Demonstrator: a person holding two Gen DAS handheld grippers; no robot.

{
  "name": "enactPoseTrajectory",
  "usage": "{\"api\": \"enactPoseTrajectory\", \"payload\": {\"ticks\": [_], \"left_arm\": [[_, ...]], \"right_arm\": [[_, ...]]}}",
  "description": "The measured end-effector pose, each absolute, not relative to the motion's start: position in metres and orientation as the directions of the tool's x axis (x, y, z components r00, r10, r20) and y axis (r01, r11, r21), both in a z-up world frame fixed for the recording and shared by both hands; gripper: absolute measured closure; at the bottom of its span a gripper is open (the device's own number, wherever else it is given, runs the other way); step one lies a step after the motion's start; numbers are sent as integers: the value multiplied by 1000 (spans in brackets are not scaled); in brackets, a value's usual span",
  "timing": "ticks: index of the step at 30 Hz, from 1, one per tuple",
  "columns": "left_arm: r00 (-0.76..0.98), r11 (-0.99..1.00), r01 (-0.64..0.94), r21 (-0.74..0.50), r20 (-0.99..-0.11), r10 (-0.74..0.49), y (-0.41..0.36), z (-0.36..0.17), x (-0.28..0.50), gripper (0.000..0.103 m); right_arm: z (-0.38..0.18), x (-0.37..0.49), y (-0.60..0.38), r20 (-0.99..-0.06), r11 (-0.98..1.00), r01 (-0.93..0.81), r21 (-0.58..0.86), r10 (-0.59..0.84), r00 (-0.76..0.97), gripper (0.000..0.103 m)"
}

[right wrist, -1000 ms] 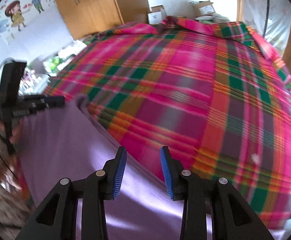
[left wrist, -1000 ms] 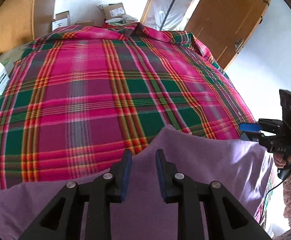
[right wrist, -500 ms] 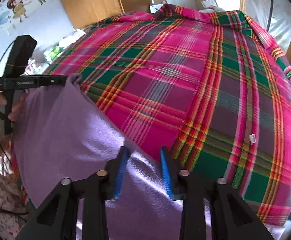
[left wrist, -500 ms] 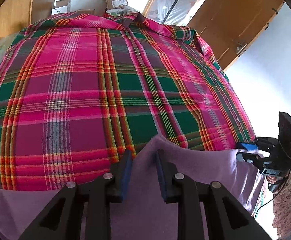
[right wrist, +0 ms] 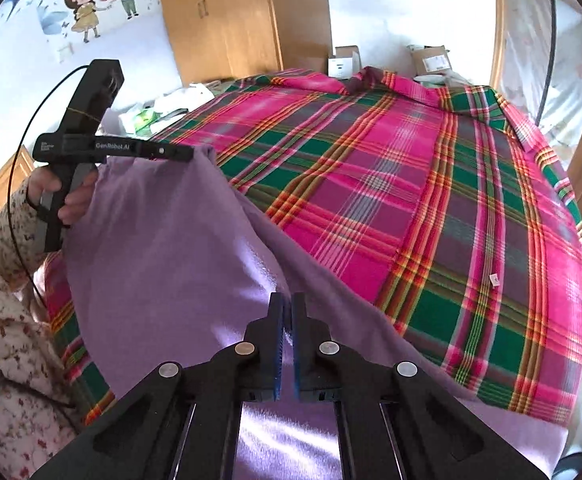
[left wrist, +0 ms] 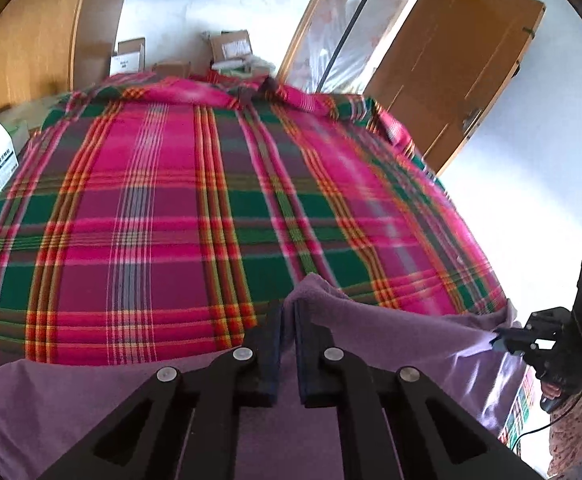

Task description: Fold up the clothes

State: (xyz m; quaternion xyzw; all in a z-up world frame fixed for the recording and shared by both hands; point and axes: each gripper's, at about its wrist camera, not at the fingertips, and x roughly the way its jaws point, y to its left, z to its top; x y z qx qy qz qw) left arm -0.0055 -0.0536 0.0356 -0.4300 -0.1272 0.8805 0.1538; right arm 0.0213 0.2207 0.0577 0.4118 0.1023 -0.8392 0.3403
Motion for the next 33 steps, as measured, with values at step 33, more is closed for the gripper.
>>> {"api": "enactPoseTrajectory", "payload": {"ticks": [33], "left_arm": [[-568,-922,-59,-383,-746,346,-47,34,12,92]], "right_arm": [[33,70,365,-737,-962,-105,253,-122,-665,81]]}}
